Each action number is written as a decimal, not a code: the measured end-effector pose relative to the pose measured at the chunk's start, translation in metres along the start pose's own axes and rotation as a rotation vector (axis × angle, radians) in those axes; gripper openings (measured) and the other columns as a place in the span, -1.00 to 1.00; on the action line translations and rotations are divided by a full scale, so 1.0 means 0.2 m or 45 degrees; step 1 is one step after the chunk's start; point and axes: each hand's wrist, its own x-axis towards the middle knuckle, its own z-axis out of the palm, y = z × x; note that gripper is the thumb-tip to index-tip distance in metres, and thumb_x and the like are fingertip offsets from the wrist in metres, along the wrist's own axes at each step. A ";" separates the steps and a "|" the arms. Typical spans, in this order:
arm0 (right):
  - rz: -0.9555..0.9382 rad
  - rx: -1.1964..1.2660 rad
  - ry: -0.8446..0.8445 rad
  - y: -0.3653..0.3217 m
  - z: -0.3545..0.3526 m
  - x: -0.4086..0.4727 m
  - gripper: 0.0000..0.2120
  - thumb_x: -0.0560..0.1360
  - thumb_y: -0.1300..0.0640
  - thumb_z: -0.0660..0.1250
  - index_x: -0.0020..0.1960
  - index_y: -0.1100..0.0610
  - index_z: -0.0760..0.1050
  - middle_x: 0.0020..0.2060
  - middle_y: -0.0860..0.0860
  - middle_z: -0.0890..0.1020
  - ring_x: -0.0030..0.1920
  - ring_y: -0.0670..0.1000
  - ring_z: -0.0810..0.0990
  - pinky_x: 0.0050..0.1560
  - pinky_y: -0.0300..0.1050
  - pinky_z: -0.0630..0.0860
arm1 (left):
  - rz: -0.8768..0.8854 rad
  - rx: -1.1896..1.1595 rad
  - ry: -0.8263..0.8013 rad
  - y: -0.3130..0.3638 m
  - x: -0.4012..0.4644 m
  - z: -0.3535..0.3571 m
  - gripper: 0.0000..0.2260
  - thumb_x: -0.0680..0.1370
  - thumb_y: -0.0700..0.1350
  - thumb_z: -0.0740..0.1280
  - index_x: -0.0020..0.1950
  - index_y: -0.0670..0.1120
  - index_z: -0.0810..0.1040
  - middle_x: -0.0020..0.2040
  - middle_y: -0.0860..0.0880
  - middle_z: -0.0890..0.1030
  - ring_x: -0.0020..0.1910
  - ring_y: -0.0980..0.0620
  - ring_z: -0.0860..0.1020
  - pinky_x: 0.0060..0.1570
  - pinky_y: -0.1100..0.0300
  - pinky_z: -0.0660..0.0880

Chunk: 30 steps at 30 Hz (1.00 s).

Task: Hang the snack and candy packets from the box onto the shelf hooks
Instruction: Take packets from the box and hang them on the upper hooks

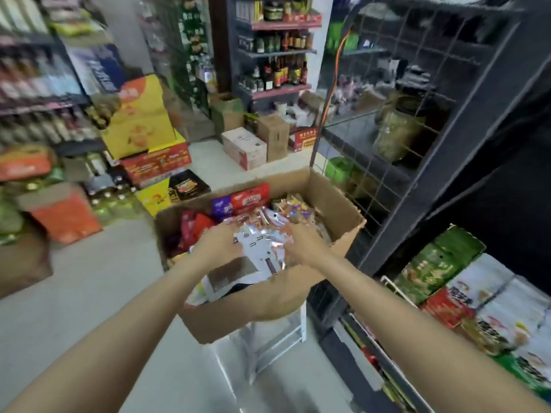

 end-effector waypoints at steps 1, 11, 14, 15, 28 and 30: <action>0.001 -0.045 -0.084 -0.02 0.03 0.04 -0.59 0.58 0.17 0.20 0.42 0.19 0.32 0.33 0.15 0.45 0.27 0.16 0.46 0.15 -0.03 0.41 | 0.005 0.050 -0.071 -0.06 0.02 0.01 -0.54 0.44 0.08 0.30 0.28 -0.09 0.49 0.22 -0.15 0.54 0.17 -0.17 0.51 0.16 -0.01 0.45; 0.051 0.018 -0.394 -0.09 0.17 0.23 -0.43 0.52 -0.08 0.32 0.42 0.17 0.29 0.37 0.10 0.39 0.35 0.13 0.38 0.23 -0.06 0.34 | 0.007 -0.031 -0.233 -0.21 0.02 0.01 -0.30 0.44 0.20 0.38 0.44 -0.15 0.32 0.40 -0.12 0.39 0.35 -0.09 0.36 0.28 0.12 0.30; 0.140 0.042 -0.323 -0.08 0.21 0.27 -0.68 0.50 0.02 0.38 0.01 0.30 0.51 -0.05 0.25 0.56 0.06 0.18 0.55 -0.10 -0.09 0.41 | -0.093 0.017 -0.161 -0.21 0.04 0.03 -0.25 0.37 0.24 0.43 0.42 -0.11 0.32 0.35 -0.12 0.39 0.31 -0.12 0.37 0.25 -0.03 0.37; 0.159 0.030 -0.297 -0.07 0.23 0.28 -0.73 0.50 0.07 0.39 -0.10 0.31 0.53 -0.12 0.26 0.58 0.02 0.21 0.58 -0.12 -0.08 0.42 | -0.120 0.074 -0.146 -0.20 0.04 0.04 -0.24 0.35 0.27 0.43 0.41 -0.09 0.32 0.33 -0.11 0.37 0.31 -0.13 0.35 0.23 -0.09 0.37; -0.014 -0.025 0.037 -0.17 0.05 0.23 -0.86 0.59 0.28 0.15 -0.13 0.27 0.40 -0.27 0.10 0.49 -0.17 0.11 0.45 -0.17 0.01 0.38 | -0.116 0.005 0.334 -0.13 0.03 -0.15 -0.81 0.59 -0.14 0.26 0.19 -0.10 0.49 0.07 -0.16 0.57 0.07 -0.21 0.51 -0.05 -0.01 0.47; -0.046 -0.034 0.184 -0.16 -0.03 0.21 -0.90 0.59 0.25 0.14 -0.05 0.26 0.38 -0.20 0.14 0.51 -0.11 0.18 0.49 -0.12 0.04 0.41 | -0.077 0.025 0.364 -0.09 0.03 -0.22 -0.79 0.58 -0.11 0.26 0.22 -0.08 0.46 0.07 -0.16 0.60 0.06 -0.22 0.53 -0.09 0.01 0.44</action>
